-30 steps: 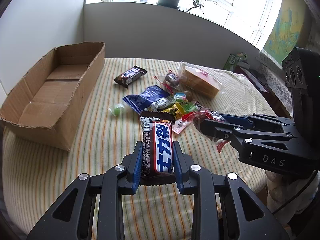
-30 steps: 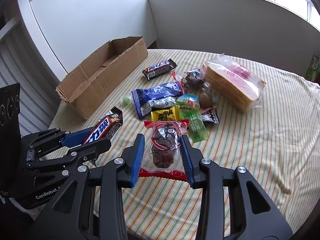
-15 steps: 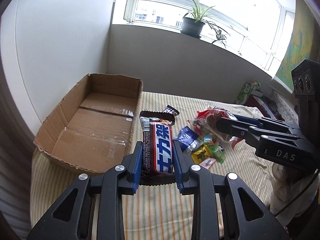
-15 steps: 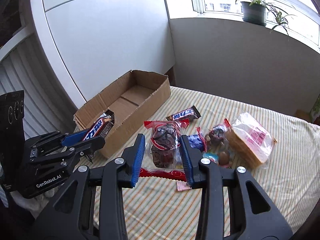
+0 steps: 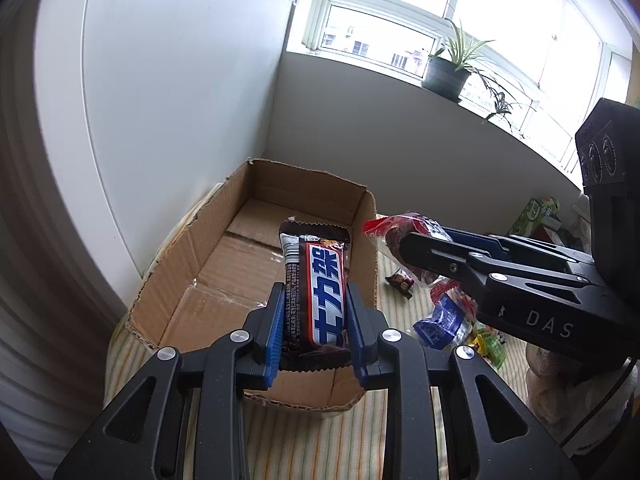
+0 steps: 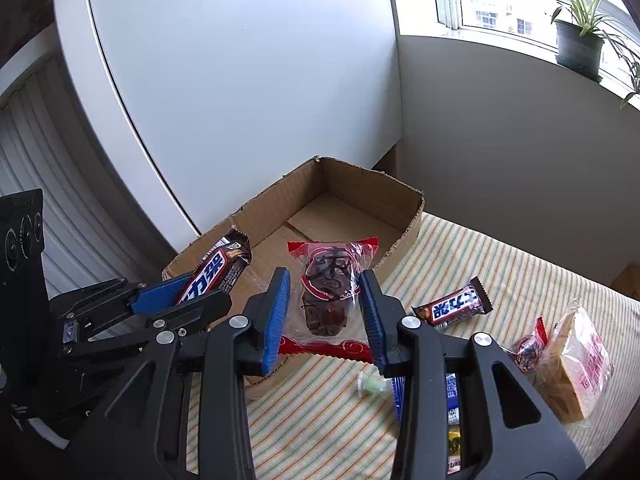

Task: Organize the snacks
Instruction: 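Carry both snacks to the cardboard box and open both tools to drop them, then grasp the blue snack bag with the left tool while the right tool grasps the green candy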

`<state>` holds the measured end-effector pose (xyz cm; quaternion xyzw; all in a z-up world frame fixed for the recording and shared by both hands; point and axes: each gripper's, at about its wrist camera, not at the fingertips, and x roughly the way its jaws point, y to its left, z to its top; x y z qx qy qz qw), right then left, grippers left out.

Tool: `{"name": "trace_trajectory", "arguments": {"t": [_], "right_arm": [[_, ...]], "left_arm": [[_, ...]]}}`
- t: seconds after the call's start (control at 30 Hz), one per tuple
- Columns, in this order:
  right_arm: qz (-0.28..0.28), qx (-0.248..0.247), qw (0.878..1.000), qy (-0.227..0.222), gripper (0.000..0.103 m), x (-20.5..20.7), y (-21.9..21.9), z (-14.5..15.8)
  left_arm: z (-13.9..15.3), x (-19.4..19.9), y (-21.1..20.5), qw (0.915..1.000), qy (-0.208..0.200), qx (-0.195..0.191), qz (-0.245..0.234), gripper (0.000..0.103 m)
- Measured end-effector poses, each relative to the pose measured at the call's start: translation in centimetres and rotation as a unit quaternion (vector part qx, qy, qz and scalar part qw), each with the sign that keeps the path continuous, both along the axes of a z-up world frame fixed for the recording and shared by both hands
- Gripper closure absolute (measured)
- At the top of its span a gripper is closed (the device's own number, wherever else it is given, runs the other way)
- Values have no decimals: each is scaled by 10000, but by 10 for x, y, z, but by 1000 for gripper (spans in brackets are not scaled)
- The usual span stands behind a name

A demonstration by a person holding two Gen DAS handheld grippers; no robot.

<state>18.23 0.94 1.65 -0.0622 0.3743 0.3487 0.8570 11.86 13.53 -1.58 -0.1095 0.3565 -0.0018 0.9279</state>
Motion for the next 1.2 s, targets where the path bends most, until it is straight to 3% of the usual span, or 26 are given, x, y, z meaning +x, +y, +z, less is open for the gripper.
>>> {"name": "trace_trajectory", "arguments": {"t": [0.23, 0.3, 0.33, 0.4, 0.87, 1.2], "right_arm": [[205, -177, 9995, 143, 65, 13, 26, -19], [259, -218, 9993, 167, 52, 13, 29, -22], [198, -224, 9995, 106, 41, 12, 27, -21], [123, -153, 9998, 76, 33, 12, 21, -17], [-676, 126, 9976, -61, 33, 7, -99, 17], [-1019, -120, 9946, 181, 33, -17, -183, -8]], "left_arm": [[-8, 2, 15, 9998, 105, -5, 194, 77], [-9, 5, 16, 9996, 161, 23, 219, 76], [-10, 6, 16, 9996, 171, 27, 234, 76], [-9, 5, 17, 9995, 171, 36, 279, 75], [8, -15, -4, 9999, -56, 15, 137, 75], [-2, -13, -64, 9981, 148, 81, -589, 75]]}}
